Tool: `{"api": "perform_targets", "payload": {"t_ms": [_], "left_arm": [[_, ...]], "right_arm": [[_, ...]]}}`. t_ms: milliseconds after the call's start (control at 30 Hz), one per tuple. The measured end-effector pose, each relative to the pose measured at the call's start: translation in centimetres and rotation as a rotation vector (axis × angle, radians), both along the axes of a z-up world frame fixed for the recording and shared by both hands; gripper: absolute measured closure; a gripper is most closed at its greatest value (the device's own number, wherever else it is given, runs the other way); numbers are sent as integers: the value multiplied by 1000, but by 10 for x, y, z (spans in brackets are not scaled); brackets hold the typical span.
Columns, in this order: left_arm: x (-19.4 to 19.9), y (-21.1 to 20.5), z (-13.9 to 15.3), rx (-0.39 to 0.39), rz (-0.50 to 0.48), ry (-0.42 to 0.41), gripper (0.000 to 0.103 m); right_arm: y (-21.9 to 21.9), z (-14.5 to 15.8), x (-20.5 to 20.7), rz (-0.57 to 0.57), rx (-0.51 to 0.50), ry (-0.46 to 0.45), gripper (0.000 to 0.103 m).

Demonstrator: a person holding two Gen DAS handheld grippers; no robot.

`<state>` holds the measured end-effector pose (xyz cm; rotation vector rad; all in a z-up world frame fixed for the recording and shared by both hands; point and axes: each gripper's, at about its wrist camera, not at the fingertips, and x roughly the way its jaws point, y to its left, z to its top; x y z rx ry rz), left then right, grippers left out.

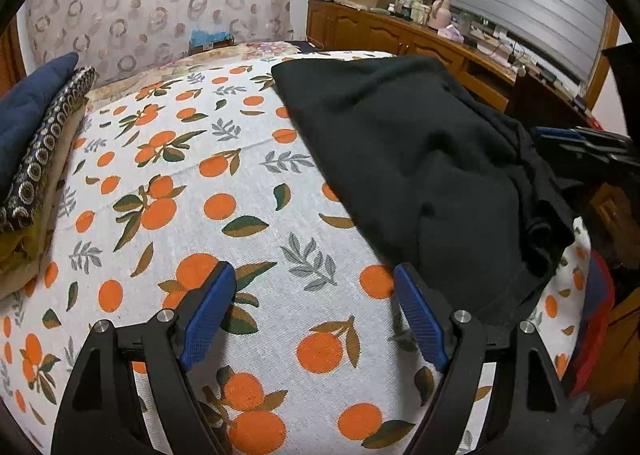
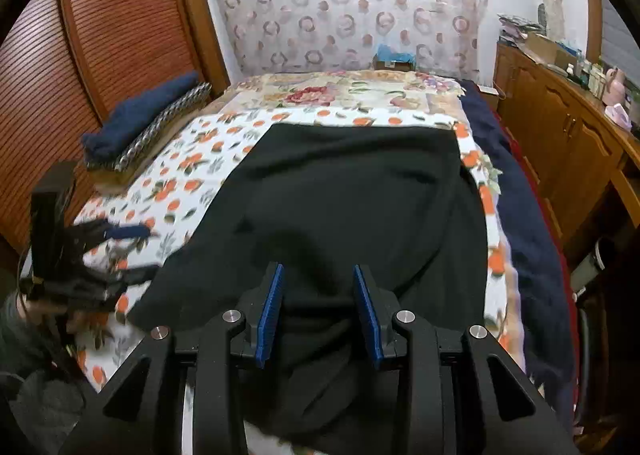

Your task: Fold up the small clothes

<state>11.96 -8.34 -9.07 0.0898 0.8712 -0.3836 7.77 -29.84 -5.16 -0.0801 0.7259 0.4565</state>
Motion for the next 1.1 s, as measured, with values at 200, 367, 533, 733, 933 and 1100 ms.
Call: {"api": "perform_targets", "payload": {"t_ms": [200,367,533,733,933,1100], "left_arm": [[-2,-11,-4,74,-22,-4,12],[-1,-14,-6,86,-38,10,0],[-1,-14,-6,86,-38,10,0],[-2,-12,-5,77,-36,6,0],[-9,1,10,8,4,-42,0],[-17,-3,28,-20,-4,-92,0]], "right_arm": [[1,-3,-20,12,8,4,64],[4,-8,-30,19,-9,25,57],[5,-17,-27,19,-3,51,57],[7,-16,-20,13,37,44,57],[7,-18,-27,28,69,-12,93],[-18,5,-47,-9,90,-86,96]]}}
